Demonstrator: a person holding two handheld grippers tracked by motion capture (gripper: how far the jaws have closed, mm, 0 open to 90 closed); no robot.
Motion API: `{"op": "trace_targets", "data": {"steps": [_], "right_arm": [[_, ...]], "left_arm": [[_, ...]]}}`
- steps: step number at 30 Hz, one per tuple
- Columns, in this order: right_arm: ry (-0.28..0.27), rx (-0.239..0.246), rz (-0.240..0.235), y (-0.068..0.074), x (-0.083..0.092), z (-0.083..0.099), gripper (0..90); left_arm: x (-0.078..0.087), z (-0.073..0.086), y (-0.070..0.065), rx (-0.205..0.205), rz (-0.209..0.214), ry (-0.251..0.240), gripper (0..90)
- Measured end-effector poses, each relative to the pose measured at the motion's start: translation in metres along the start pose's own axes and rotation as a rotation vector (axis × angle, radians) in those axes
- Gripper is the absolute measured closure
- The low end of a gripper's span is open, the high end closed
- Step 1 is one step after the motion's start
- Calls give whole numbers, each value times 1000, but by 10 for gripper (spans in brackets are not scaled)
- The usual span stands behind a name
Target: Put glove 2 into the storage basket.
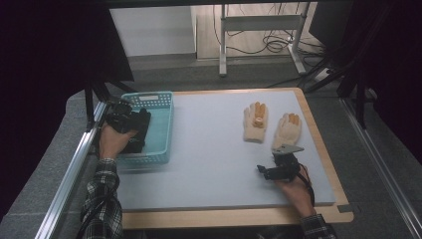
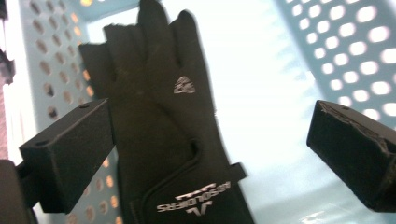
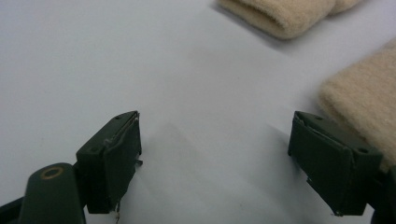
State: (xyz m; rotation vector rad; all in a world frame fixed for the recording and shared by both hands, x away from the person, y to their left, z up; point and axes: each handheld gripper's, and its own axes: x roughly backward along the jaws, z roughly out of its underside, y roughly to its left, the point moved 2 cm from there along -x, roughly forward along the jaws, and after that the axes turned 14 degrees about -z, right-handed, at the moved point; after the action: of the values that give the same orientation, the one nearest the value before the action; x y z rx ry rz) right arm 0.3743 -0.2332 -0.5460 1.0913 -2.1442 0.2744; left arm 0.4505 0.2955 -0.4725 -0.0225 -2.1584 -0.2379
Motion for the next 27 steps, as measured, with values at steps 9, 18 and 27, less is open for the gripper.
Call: {"op": "trace_targets", "data": {"steps": [9,18,27], "right_arm": [[1,1,0,0,0,0,169],[1,1,0,0,0,0,169],[1,0,0,0,0,0,169]], "left_arm": [[21,-4,-24,-43,70,-90,5],[40,-1,-65,-124,145,-202,0],[52,8,-100,-177,211,-261,0]]}}
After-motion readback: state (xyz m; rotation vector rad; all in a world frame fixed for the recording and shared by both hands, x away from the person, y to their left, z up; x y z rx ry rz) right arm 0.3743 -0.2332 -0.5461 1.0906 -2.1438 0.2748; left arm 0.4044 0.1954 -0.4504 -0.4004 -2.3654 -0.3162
